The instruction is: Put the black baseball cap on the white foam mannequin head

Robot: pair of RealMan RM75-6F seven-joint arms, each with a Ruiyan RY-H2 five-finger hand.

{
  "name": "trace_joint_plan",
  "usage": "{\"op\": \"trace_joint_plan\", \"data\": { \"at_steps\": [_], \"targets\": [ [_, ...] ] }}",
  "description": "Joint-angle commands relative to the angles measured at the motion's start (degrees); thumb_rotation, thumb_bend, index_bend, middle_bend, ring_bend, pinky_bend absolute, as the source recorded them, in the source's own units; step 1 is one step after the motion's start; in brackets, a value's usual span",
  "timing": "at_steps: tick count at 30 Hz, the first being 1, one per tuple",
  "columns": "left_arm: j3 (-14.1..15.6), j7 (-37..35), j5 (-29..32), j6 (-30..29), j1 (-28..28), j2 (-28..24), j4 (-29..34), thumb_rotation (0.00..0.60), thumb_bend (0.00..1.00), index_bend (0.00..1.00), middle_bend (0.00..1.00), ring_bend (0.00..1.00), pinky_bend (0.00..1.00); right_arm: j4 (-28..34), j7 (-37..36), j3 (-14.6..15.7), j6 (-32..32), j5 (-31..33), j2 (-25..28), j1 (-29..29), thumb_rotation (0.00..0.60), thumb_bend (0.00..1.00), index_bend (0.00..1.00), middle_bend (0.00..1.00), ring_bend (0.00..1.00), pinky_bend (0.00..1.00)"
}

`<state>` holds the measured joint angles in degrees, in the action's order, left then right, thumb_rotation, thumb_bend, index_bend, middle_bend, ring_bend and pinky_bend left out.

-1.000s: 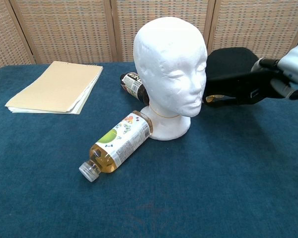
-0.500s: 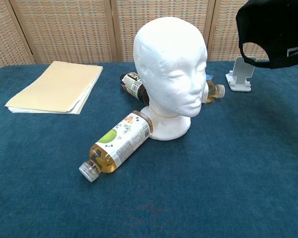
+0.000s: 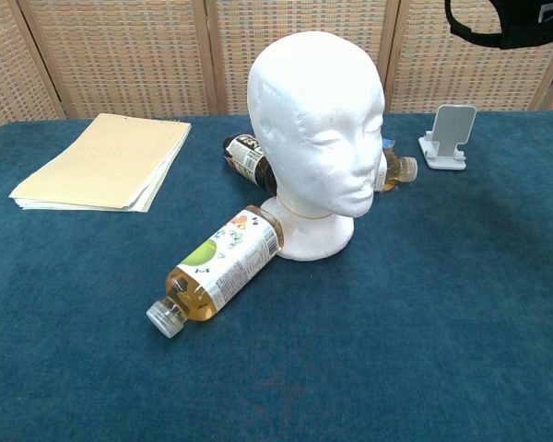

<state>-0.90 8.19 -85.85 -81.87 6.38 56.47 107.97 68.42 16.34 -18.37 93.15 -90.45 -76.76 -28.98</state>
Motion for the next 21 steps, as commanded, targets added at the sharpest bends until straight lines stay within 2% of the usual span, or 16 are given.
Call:
{"op": "trace_joint_plan", "data": {
  "at_steps": [1,6,21],
  "targets": [
    [-0.09,0.00,0.24,-0.05,-0.02,-0.03,-0.04,0.600,0.00,0.00,0.00,0.00,0.00,1.47,2.97,1.09,1.45,-4.46,0.66,-1.84,0.600,0.89,0.75,0.99,1.00,1.00],
    [-0.22,-0.25,0.45,-0.24,-0.08,-0.14,-0.10,0.600,0.00,0.00,0.00,0.00,0.00,2.24,7.83,2.06,2.03,-10.30,0.05,-4.88,0.600,0.89,0.75,0.99,1.00,1.00],
    [-0.74,1.81,-0.78,-2.09,-0.20,1.33,-1.65,0.600,0.00,0.00,0.00,0.00,0.00,4.15,19.54,4.69,-4.11,-18.41,-2.70,-11.29,0.600,0.89,0.75,0.99,1.00,1.00]
  ]
}}
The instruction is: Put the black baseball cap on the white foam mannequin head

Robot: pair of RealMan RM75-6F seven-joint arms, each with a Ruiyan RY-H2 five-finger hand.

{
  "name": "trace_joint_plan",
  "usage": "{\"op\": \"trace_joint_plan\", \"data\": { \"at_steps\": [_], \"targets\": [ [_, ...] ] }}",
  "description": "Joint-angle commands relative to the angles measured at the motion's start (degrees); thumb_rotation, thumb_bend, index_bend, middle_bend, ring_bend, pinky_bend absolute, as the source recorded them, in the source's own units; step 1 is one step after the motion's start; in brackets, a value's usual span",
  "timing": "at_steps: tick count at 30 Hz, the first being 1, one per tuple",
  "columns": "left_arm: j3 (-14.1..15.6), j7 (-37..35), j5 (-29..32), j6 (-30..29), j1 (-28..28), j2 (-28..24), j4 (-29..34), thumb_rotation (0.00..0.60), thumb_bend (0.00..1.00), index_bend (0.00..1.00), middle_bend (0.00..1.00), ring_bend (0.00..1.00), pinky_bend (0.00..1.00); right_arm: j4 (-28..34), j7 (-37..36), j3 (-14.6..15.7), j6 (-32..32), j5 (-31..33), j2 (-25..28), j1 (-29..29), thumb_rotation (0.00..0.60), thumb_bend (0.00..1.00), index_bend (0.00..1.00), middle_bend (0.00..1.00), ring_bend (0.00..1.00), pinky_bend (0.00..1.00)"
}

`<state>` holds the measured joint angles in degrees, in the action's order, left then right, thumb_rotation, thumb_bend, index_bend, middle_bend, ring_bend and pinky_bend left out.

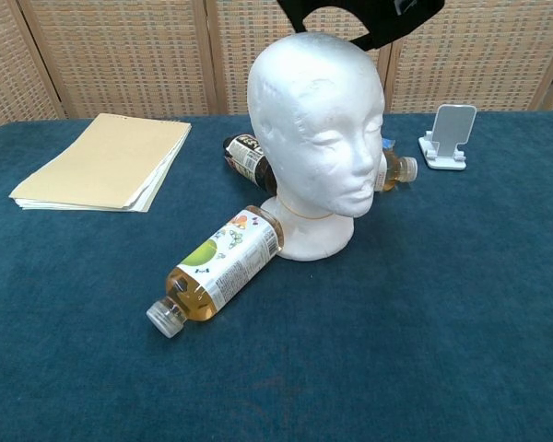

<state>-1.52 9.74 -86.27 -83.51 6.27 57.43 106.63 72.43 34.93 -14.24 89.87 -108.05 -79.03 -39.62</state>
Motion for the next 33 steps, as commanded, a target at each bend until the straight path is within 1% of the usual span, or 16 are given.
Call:
{"op": "trace_joint_plan", "data": {
  "at_steps": [1,6,11,16,21,24,28,33],
  "targets": [
    [-0.13,0.31,-0.50,-0.62,-0.12,0.48,-0.39,0.600,0.00,0.00,0.00,0.00,0.00,0.11,1.20,0.72,-1.10,-0.99,-0.53,-0.80,0.600,0.89,0.75,0.99,1.00,1.00],
    [-0.21,0.93,-1.17,-1.81,-0.49,0.99,-0.80,0.600,0.00,0.00,0.00,0.00,0.00,-0.58,2.80,1.87,-2.61,-1.71,-1.59,-1.23,0.600,0.89,0.75,0.99,1.00,1.00],
    [-0.10,0.64,-1.36,-2.11,-0.71,0.99,-0.80,0.600,0.00,0.00,0.00,0.00,0.00,-1.56,3.72,2.80,-2.58,-2.59,-2.64,-1.25,0.600,0.89,0.75,0.99,1.00,1.00],
    [-0.08,-0.06,-1.07,-1.78,-0.69,0.63,-0.66,0.600,0.00,0.00,0.00,0.00,0.00,-3.23,4.23,3.68,-0.32,-4.83,-3.80,-1.16,0.600,0.89,0.74,0.99,1.00,1.00],
    [-0.01,-0.67,-0.95,-1.59,-0.72,0.23,-0.46,0.600,0.00,0.00,0.00,0.00,0.00,-4.55,4.27,4.02,2.50,-5.77,-5.27,-0.39,0.600,0.89,0.74,0.99,1.00,1.00],
    [0.06,-0.69,-1.00,-1.50,-0.73,0.12,-0.37,0.600,0.00,0.00,0.00,0.00,0.00,-5.23,4.76,5.26,2.83,-6.90,-5.51,0.12,0.600,0.89,0.74,0.99,1.00,1.00],
    [0.18,-0.57,-1.05,-1.34,-0.73,0.09,-0.23,0.600,0.00,0.00,0.00,0.00,0.00,-4.59,6.07,6.71,2.14,-7.71,-5.73,0.78,0.600,0.89,0.74,0.99,1.00,1.00],
    [0.14,-0.59,-0.85,-1.25,-0.73,0.01,-0.14,0.600,0.00,0.00,0.00,0.00,0.00,-1.42,10.31,8.27,0.93,-9.11,-6.39,1.82,0.600,0.90,0.74,1.00,1.00,1.00]
  ]
}}
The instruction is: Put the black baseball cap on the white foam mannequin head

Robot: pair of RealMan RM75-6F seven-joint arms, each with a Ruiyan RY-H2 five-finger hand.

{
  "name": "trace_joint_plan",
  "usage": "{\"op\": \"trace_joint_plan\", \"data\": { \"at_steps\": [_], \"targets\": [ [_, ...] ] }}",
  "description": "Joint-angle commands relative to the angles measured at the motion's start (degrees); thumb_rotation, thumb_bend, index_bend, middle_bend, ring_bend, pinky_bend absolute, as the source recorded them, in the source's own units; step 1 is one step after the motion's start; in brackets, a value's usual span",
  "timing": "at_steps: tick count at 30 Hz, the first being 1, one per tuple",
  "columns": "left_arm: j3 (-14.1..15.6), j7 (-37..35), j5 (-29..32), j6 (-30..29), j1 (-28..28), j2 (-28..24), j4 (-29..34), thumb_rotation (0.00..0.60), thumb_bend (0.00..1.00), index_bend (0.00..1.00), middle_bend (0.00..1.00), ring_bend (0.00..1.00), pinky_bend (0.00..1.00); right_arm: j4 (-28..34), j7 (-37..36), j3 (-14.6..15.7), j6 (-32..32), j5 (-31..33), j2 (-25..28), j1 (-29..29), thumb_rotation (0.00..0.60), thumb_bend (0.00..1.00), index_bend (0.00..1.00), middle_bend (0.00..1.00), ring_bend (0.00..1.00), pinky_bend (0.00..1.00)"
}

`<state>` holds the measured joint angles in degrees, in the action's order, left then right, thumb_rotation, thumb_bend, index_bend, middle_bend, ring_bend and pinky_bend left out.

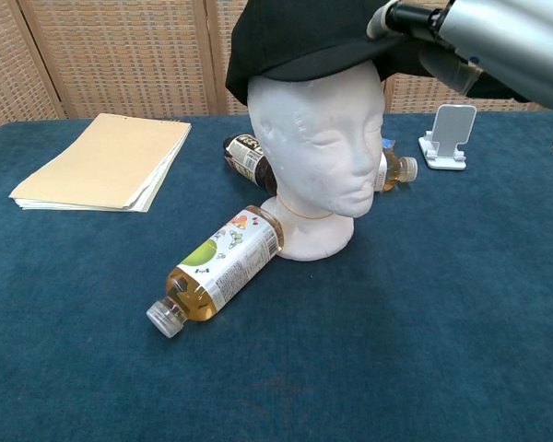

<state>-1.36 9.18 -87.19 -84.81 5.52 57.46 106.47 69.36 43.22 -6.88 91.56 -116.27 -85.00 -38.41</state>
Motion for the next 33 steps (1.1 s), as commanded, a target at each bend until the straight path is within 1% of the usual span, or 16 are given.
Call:
{"op": "trace_joint_plan", "data": {
  "at_steps": [1,9,17,23,27,29,31,32,33],
  "targets": [
    [-0.02,-0.09,0.12,0.12,0.03,-0.06,0.05,0.600,0.00,0.00,0.00,0.00,0.00,2.29,2.84,1.19,-1.12,-1.13,-0.60,0.80,0.600,0.90,0.74,1.00,1.00,1.00],
    [0.06,-0.73,0.02,0.15,-0.03,-0.41,0.08,0.600,0.00,0.00,0.00,0.00,0.00,5.05,7.11,2.12,-3.41,-0.86,-1.82,2.48,0.600,0.90,0.74,1.00,1.00,1.00],
    [0.06,-1.03,0.06,0.39,0.04,-0.59,0.13,0.600,0.00,0.00,0.00,0.00,0.00,6.81,8.33,1.85,-5.59,1.39,-2.83,3.78,0.600,0.91,0.74,1.00,1.00,1.00],
    [0.09,-1.30,0.18,0.65,0.12,-0.70,0.11,0.600,0.00,0.00,0.00,0.00,0.00,7.41,7.98,0.66,-6.73,3.76,-3.23,4.24,0.600,0.91,0.74,1.00,1.00,1.00],
    [0.04,-1.42,0.23,0.72,0.17,-0.75,0.12,0.600,0.00,0.00,0.00,0.00,0.00,6.65,8.04,0.72,-6.64,3.03,-2.91,4.20,0.600,0.91,0.73,1.00,1.00,1.00],
    [0.03,-1.47,0.24,0.72,0.17,-0.78,0.12,0.600,0.00,0.00,0.00,0.00,0.00,6.23,8.08,1.04,-6.47,2.30,-2.80,4.16,0.600,0.91,0.71,1.00,1.00,1.00],
    [0.03,-1.43,0.26,0.73,0.17,-0.79,0.14,0.600,0.00,0.00,0.00,0.00,0.00,5.19,7.76,1.65,-6.18,1.13,-2.78,4.09,0.600,0.90,0.66,1.00,1.00,1.00],
    [0.04,-1.40,0.24,0.73,0.17,-0.79,0.14,0.600,0.00,0.00,0.00,0.00,0.00,5.06,7.52,1.72,-6.14,1.13,-2.86,4.15,0.600,0.87,0.60,1.00,1.00,1.00],
    [0.07,-1.39,0.19,0.70,0.15,-0.79,0.16,0.600,0.00,0.00,0.00,0.00,0.00,4.92,7.26,1.74,-6.08,1.18,-2.95,4.24,0.600,0.82,0.54,1.00,1.00,1.00]
  ]
}}
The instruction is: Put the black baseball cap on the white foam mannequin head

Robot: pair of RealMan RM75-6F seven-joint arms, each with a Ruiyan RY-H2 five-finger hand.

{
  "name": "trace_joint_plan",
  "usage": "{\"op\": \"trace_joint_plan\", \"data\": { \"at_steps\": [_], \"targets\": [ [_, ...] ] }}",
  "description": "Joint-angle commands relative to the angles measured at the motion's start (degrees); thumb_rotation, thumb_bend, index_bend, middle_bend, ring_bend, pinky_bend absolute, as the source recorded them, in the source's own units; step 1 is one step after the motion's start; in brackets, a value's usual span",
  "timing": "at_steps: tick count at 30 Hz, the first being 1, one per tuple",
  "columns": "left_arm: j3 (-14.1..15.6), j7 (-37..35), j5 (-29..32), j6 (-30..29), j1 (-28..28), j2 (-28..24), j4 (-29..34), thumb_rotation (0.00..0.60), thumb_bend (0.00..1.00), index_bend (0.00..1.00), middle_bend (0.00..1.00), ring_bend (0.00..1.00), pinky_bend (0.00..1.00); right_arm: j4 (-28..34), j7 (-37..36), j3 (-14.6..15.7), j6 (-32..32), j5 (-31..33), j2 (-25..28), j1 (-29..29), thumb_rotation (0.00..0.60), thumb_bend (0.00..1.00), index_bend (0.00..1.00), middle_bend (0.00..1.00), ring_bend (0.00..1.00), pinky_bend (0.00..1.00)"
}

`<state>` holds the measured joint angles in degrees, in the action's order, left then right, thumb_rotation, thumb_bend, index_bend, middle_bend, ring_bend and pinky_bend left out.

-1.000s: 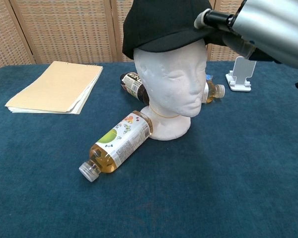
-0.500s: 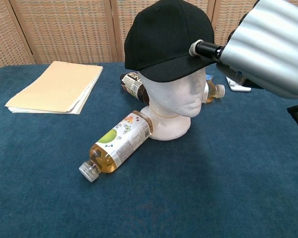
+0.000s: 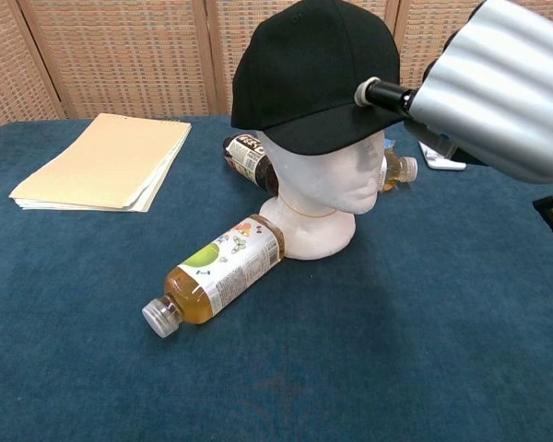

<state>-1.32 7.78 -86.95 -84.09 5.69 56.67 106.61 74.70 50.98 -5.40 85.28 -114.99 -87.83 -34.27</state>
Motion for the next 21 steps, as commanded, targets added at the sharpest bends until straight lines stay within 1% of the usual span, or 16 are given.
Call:
{"op": "trace_joint_plan", "data": {
  "at_steps": [1,3,4,6,8,12,16,21],
  "targets": [
    [0.05,0.02,-0.09,-0.03,-0.03,0.01,0.02,0.600,0.00,0.00,0.00,0.00,0.00,-0.47,-0.65,0.21,0.22,-0.04,-0.12,0.16,0.600,0.78,0.49,0.99,1.00,1.00],
    [0.07,0.05,-0.08,0.00,-0.03,0.01,0.02,0.600,0.00,0.00,0.00,0.00,0.00,-0.38,-0.86,0.19,0.16,0.05,0.01,0.26,0.600,0.62,0.32,0.99,1.00,1.00],
    [0.07,0.05,-0.06,0.04,-0.02,0.01,0.03,0.600,0.00,0.00,0.00,0.00,0.00,-0.24,-1.00,0.21,0.14,0.07,0.17,0.33,0.600,0.56,0.26,0.99,1.00,1.00],
    [0.05,0.07,-0.06,0.02,0.00,0.01,0.03,0.600,0.00,0.00,0.00,0.00,0.00,-0.01,-1.12,0.30,0.20,-0.04,0.48,0.48,0.600,0.42,0.11,0.99,1.00,1.00],
    [0.06,0.10,-0.09,0.07,0.02,0.03,0.03,0.600,0.00,0.00,0.00,0.00,0.00,0.22,-1.24,0.34,0.41,-0.03,0.80,0.72,0.600,0.35,0.05,0.99,1.00,1.00],
    [0.17,0.18,-0.19,0.19,0.04,0.05,0.06,0.600,0.00,0.00,0.00,0.00,0.00,0.90,-1.63,0.20,1.29,-0.11,1.87,1.33,0.600,0.29,0.00,0.98,1.00,1.00],
    [0.18,0.08,-0.28,0.00,-0.06,0.00,0.12,0.600,0.00,0.00,0.00,0.00,0.00,2.08,-2.08,0.08,2.95,-0.45,3.90,2.31,0.600,0.28,0.00,0.98,1.00,1.00],
    [0.26,0.05,-0.47,-0.10,-0.11,-0.04,0.22,0.600,0.00,0.00,0.00,0.00,0.00,3.67,-3.57,0.17,6.27,-0.70,7.69,4.45,0.600,0.28,0.00,0.98,1.00,1.00]
  ]
}}
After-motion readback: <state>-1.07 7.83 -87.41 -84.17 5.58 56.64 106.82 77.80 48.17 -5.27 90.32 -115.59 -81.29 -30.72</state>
